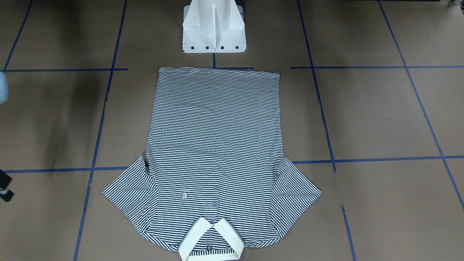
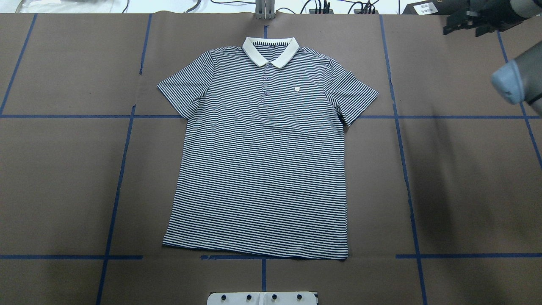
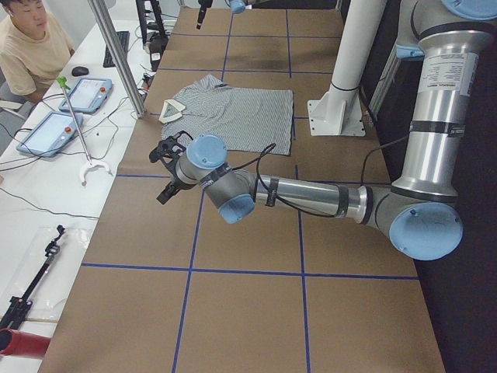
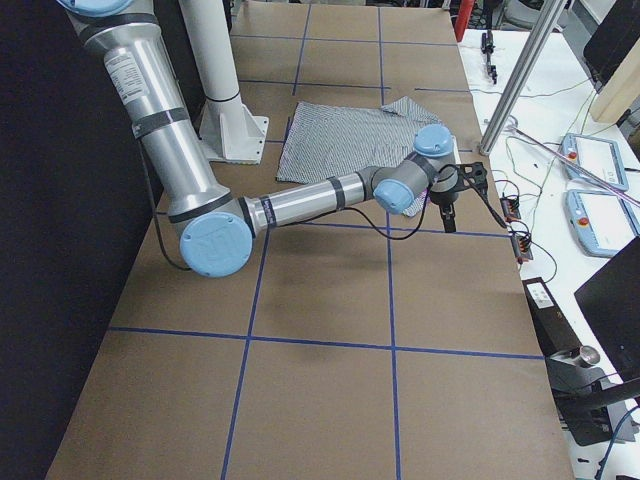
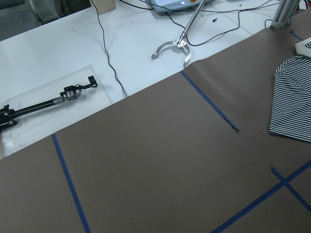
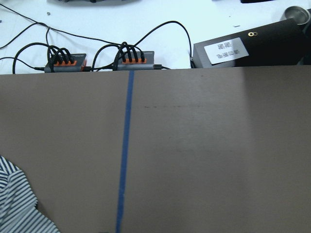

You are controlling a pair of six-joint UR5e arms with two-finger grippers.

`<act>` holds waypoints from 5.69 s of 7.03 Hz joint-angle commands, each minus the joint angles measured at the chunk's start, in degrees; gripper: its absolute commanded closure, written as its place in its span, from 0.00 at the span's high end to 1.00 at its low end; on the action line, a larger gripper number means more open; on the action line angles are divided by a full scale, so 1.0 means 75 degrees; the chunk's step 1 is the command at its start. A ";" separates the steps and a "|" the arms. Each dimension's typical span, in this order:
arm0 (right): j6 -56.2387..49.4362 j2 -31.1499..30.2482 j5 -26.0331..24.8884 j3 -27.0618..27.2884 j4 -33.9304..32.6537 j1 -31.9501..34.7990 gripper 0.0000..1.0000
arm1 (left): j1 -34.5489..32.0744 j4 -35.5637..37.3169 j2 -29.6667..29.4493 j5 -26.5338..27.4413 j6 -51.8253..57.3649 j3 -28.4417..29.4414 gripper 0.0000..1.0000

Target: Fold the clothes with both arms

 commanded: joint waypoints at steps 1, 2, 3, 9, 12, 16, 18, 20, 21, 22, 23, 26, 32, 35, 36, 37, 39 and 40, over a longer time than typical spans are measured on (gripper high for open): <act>0.1113 0.0706 -0.1039 -0.0645 0.0031 -0.1117 0.74 | 0.0133 -0.0031 -0.0055 0.0016 -0.0170 0.0018 1.00; 0.1616 0.0753 -0.1475 -0.0646 0.0089 -0.1703 0.73 | 0.0133 -0.0020 -0.0079 0.0016 -0.0181 0.0018 1.00; 0.1691 0.0754 -0.1723 -0.0762 0.0182 -0.2057 0.73 | 0.0180 -0.0008 -0.0125 0.0016 -0.0181 0.0018 1.00; 0.1949 0.0543 -0.1972 -0.1126 0.0640 -0.2494 0.64 | 0.0250 -0.0019 -0.0126 0.0016 -0.0181 0.0030 1.00; 0.1961 0.0531 -0.2089 -0.1126 0.0640 -0.2587 0.63 | 0.0251 -0.0020 -0.0114 0.0028 -0.0158 0.0030 1.00; 0.1961 0.0414 -0.2089 -0.1126 0.0640 -0.2623 0.57 | 0.0251 -0.0020 -0.0114 0.0016 -0.0158 0.0030 1.00; 0.2367 0.0414 -0.2089 -0.1114 0.0652 -0.2646 0.18 | 0.0251 -0.0020 -0.0114 0.0016 -0.0158 0.0030 1.00; 0.2418 0.0425 -0.2089 -0.1068 0.0664 -0.2658 0.00 | 0.0251 -0.0031 -0.0114 0.0016 -0.0158 0.0030 1.00; 0.2441 0.0518 -0.2112 -0.0998 0.0606 -0.2670 0.00 | 0.0251 -0.0031 -0.0114 0.0016 -0.0158 0.0030 1.00; 0.2453 0.0519 -0.2217 -0.0812 0.0536 -0.2658 0.00 | 0.0251 -0.0031 -0.0114 0.0016 -0.0158 0.0030 1.00; 0.2581 0.0542 -0.2450 -0.0554 0.0198 -0.2670 0.00 | 0.0251 -0.0031 -0.0102 0.0016 -0.0146 0.0030 1.00; 0.4216 0.2106 -0.3734 0.0118 -0.2670 -0.3497 0.00 | 0.0251 -0.0031 -0.0091 0.0016 -0.0135 0.0030 1.00; 0.4856 0.3848 -0.4585 -0.2110 -0.2396 -0.4051 0.00 | 0.0251 -0.0043 -0.0044 -0.0019 -0.0193 0.0007 1.00; 0.4705 0.3859 -0.4597 -0.2110 -0.2184 -0.4111 1.00 | 0.0251 -0.0031 -0.0044 -0.0043 -0.0205 0.0007 1.00; 0.4320 0.3905 -0.4435 -0.2041 -0.2184 -0.3960 1.00 | 0.0251 -0.0031 -0.0044 -0.0020 -0.0216 0.0007 1.00; 0.3771 0.3848 -0.3656 -0.1982 -0.2172 -0.3587 1.00 | 0.0332 -0.0008 -0.0113 0.0015 -0.0332 0.0065 1.00; 0.2064 0.2602 -0.1876 -0.0538 -0.2160 -0.2337 1.00 | 0.0962 -0.0020 -0.0429 0.0527 -0.1781 0.0054 1.00; 0.0779 0.1735 -0.0927 0.0133 -0.2137 -0.1541 1.00 | 0.1441 0.0038 -0.0767 0.1077 -0.2541 0.0135 0.97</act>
